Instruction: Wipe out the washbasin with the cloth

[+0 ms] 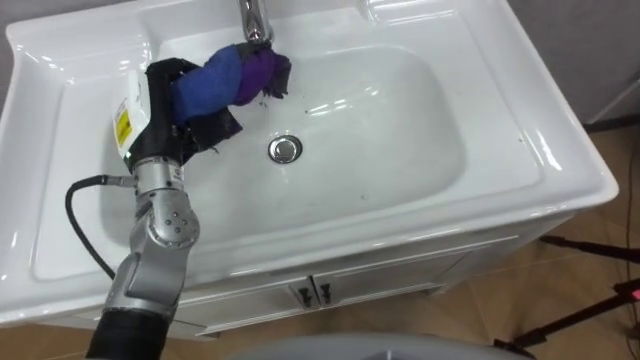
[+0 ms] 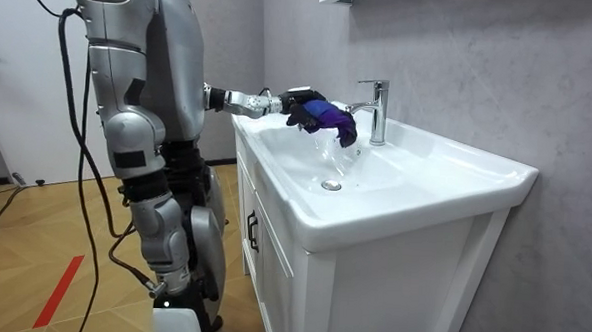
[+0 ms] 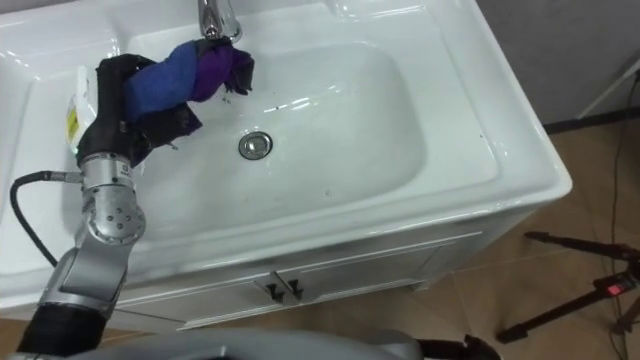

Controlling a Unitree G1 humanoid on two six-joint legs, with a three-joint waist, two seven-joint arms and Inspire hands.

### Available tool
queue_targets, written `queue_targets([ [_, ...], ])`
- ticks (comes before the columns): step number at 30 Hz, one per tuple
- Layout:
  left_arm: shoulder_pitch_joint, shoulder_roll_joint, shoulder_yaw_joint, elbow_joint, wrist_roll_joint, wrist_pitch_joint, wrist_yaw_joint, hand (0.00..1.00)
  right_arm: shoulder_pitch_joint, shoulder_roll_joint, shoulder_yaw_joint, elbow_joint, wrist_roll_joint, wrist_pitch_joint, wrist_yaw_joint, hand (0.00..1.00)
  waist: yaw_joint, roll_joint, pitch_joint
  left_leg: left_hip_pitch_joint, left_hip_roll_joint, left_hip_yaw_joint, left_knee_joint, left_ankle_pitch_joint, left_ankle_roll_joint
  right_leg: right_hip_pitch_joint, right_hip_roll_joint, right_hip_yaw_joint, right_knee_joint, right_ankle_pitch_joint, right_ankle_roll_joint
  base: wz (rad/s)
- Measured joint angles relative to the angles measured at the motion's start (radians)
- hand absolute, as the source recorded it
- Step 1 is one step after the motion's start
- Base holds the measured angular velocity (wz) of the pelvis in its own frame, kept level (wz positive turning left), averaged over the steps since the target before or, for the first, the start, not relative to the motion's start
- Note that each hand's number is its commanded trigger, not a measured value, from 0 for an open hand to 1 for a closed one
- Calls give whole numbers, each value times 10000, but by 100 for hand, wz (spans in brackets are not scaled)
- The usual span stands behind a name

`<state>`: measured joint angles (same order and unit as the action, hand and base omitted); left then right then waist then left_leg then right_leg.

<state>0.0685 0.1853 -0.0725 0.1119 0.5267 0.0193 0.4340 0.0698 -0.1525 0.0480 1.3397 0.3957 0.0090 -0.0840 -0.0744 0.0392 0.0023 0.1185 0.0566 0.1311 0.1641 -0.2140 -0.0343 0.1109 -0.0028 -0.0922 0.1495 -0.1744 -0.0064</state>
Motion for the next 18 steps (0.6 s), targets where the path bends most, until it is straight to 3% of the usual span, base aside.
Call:
queue_targets([
  [7,1,201,508,-35,1537,-135,292,100,-13,2,-320,247,-84,2,146,0,1,17,3,-37,-2,-51,30,0,0,21,-11,-108,-4,0,0,3],
  [18,214,289,1329,-435,1648,-136,654,100,93,-16,-497,198,-66,4,213,0,54,95,-40,67,-29,-50,-2,1,1,190,-22,-157,-166,12,-19,0],
])
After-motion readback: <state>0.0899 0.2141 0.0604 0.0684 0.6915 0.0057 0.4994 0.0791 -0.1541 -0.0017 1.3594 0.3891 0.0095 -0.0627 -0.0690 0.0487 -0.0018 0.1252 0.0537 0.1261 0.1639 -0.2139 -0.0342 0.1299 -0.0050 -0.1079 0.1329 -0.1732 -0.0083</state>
